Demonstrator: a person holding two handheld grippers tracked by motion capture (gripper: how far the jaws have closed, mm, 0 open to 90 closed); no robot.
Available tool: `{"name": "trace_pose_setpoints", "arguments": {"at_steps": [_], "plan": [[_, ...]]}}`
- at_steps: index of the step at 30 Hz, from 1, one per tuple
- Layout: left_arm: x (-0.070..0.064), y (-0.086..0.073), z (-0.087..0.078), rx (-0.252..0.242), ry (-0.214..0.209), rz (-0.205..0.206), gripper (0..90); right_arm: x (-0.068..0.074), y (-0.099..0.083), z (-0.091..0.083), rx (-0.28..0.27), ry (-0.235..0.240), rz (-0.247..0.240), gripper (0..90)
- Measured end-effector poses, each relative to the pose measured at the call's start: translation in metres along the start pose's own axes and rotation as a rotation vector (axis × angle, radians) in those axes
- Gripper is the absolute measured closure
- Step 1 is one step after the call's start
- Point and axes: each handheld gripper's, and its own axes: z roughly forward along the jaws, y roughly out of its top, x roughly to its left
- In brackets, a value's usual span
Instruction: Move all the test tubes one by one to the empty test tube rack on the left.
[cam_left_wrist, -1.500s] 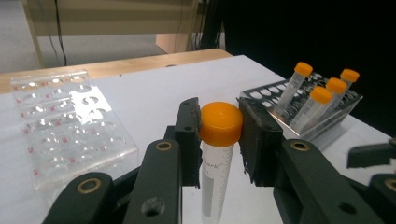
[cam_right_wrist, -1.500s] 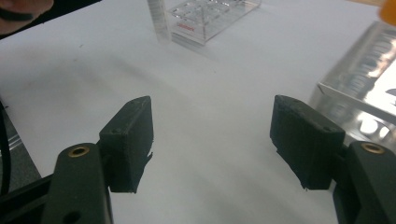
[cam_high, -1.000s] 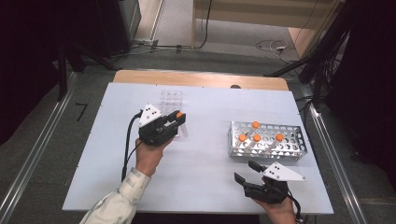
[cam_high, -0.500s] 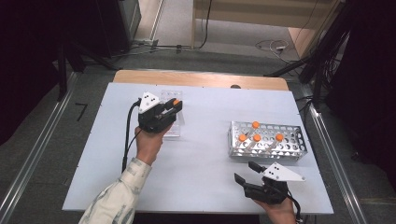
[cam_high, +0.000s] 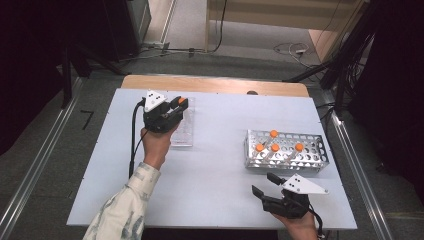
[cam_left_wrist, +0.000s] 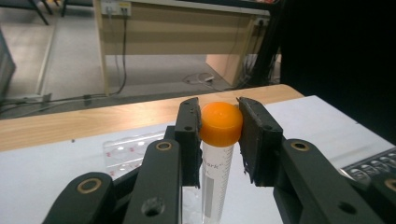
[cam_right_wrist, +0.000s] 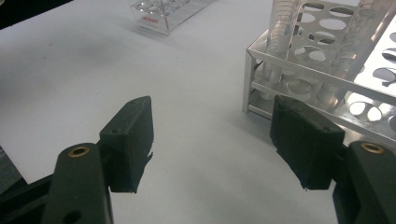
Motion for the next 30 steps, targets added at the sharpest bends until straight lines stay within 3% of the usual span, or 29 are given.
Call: {"name": "trace_pose_setpoints", "arguments": {"at_steps": [9,30], "plan": [[0.002,-0.003,0.008,0.007,0.034,0.017,70.4,-0.001,0.000,-0.001,-0.004,-0.004,0.001,28.7],[0.000,-0.008,0.015,0.038,0.031,0.038,70.4,-0.001,0.000,-0.001,-0.008,-0.004,0.003,29.1]]}}
